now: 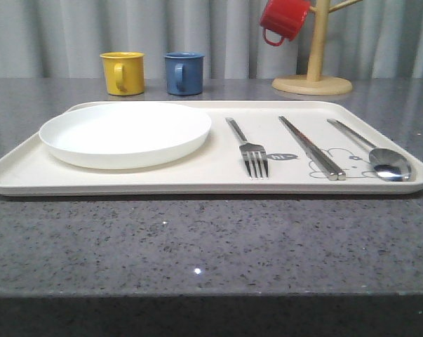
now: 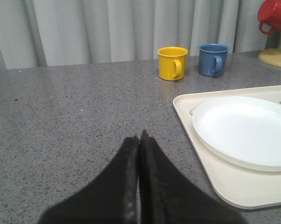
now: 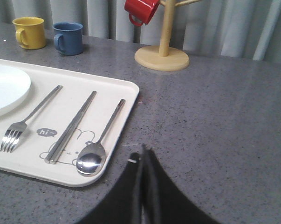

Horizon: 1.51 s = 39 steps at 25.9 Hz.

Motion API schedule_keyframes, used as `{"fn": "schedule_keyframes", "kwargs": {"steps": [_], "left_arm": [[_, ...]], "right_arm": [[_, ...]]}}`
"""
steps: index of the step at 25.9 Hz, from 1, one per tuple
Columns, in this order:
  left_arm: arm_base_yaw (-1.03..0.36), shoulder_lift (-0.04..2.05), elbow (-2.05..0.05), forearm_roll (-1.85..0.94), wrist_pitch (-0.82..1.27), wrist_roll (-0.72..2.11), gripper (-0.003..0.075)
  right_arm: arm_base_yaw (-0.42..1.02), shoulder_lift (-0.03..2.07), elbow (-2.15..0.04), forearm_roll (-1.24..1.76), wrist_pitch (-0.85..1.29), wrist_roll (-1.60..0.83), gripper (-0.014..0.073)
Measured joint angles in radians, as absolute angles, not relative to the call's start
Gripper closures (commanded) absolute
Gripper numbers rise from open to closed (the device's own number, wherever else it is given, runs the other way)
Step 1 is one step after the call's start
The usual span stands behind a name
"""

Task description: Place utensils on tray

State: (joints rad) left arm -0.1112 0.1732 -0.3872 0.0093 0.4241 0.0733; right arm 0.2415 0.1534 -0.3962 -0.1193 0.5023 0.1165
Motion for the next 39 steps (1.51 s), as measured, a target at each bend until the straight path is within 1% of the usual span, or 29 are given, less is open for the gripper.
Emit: {"fn": "schedule_keyframes", "kwargs": {"steps": [13,20,28,39], "left_arm": [[-0.106,0.150,-0.363,0.015,0.421,0.073,0.0738],[-0.012,-0.003,-0.185,0.017,0.409,0.073,0.0738],[0.010,-0.005,0.002,0.000,0.216,0.073,0.0738],[0.010,-0.005,0.003,0.000,0.215,0.073,0.0738]], "right_arm": [[0.242,0.153,-0.395,-0.119,0.502,0.115,0.0661],[0.242,0.153,-0.395,-0.119,0.496,0.115,0.0661],[0.242,0.153,-0.395,-0.119,0.496,0.115,0.0661],[0.242,0.153,-0.395,-0.119,0.496,0.115,0.0661]]}}
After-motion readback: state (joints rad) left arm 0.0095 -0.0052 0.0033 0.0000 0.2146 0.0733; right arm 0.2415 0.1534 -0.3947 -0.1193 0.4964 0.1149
